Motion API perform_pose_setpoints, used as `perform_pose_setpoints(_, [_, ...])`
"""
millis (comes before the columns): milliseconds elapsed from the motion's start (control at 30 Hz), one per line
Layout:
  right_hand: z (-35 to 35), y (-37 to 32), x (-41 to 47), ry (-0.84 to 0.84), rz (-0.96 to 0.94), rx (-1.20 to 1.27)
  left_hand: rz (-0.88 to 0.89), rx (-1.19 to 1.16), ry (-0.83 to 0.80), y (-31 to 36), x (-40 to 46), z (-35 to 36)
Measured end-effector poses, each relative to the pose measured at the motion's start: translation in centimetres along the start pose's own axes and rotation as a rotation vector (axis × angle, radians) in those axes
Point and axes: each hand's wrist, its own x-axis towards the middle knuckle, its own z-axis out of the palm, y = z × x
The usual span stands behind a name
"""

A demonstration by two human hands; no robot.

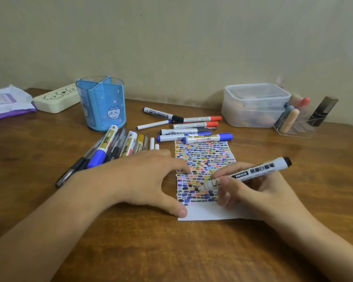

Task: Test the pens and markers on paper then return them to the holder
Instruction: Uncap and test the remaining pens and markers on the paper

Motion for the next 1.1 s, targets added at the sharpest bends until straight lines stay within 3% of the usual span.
perform_pose_setpoints(367, [0.65,0.56,-0.10,-0.035,-0.031,-0.223,0.004,0.006,-0.004,-0.18,0.21,0.19])
perform_pose_setpoints(1100, [0.71,0.78,-0.10,-0.031,-0.064,-0.326,0.007,0.007,-0.004,-0.26,0.52,0.30])
